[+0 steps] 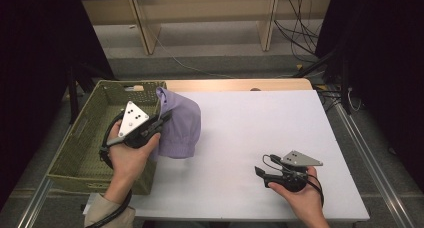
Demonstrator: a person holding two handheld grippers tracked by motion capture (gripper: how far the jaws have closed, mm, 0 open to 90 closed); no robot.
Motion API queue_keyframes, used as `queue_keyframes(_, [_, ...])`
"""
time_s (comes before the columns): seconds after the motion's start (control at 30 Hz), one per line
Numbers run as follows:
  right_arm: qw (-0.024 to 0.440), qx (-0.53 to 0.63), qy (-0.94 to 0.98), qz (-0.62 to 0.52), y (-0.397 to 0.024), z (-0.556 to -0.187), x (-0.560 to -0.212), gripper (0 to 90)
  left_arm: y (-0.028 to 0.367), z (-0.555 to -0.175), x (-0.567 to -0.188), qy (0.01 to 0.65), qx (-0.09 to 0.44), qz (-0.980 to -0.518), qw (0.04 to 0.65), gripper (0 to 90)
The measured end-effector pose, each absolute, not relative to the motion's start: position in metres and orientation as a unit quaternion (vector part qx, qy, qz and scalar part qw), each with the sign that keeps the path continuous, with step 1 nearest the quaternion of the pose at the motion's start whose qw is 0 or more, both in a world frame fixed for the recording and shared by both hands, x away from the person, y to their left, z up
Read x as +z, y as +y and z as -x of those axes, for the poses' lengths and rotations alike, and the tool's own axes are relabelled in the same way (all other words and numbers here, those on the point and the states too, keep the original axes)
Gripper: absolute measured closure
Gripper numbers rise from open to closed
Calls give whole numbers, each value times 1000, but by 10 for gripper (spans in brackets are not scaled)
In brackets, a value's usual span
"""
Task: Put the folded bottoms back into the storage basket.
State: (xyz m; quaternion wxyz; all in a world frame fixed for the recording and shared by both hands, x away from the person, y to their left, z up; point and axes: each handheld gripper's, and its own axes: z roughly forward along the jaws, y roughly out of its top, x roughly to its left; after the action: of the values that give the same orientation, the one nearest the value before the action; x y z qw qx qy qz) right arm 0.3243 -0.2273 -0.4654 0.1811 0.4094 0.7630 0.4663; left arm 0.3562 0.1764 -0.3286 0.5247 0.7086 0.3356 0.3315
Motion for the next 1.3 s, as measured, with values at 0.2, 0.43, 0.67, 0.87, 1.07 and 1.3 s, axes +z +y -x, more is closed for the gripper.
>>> queue_keyframes(0.2, [181,466,763,-410,-227,-324,-465,282,179,-356,-327,337,333,-707,524,863])
queue_keyframes(0.43, [181,466,763,-409,-227,-324,-465,282,181,-356,-326,339,335,-705,526,863])
queue_keyframes(0.67, [181,466,763,-409,-227,-324,-465,282,184,-356,-324,341,337,-702,527,863])
queue_keyframes(0.87, [181,464,765,-409,-227,-324,-465,282,187,-356,-323,343,340,-700,527,863])
queue_keyframes(1.07, [181,464,765,-409,-227,-324,-465,282,189,-356,-321,344,341,-698,527,863])
queue_keyframes(1.3, [181,464,764,-409,-227,-324,-465,282,193,-355,-319,347,346,-695,527,863])
